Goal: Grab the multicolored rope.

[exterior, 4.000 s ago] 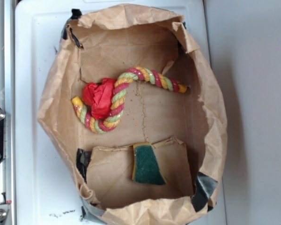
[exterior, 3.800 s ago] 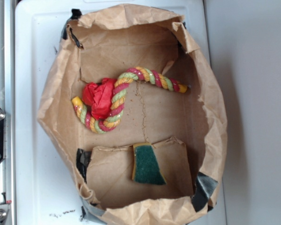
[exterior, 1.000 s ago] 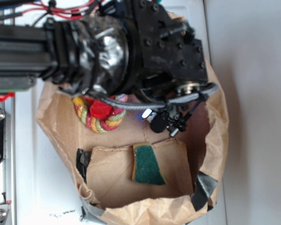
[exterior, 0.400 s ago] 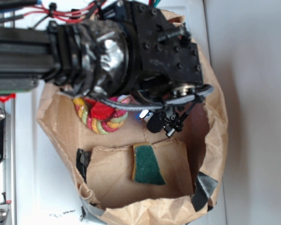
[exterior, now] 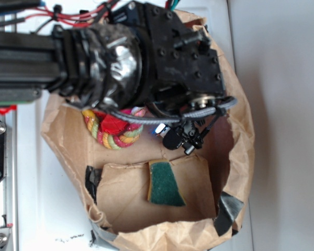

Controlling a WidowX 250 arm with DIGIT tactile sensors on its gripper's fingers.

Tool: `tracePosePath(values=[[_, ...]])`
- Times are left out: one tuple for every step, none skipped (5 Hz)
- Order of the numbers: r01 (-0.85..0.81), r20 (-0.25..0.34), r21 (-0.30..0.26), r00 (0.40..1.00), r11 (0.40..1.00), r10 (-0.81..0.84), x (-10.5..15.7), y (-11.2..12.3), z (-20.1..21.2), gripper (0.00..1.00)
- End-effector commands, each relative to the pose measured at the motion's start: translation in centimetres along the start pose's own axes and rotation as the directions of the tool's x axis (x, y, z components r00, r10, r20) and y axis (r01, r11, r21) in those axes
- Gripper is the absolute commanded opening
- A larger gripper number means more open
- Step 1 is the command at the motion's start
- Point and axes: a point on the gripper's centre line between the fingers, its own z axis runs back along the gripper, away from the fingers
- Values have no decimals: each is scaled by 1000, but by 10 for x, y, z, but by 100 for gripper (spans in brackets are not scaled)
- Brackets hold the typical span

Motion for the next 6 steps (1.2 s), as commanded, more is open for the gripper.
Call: tracePosePath(values=[[-2,32,-20,999,1000,3,7,9,12,100],[27,34,-67,999,997,-25,6,15,2,100],[56,82,-58,995,997,-51,8,21,-5,100],[48,89,-50,995,998,-43,10,21,-5,100],[14,88,-34,996,999,-11,13,20,-4,0],[-7,109,-16,994,1000,8,14,21,-4,0]])
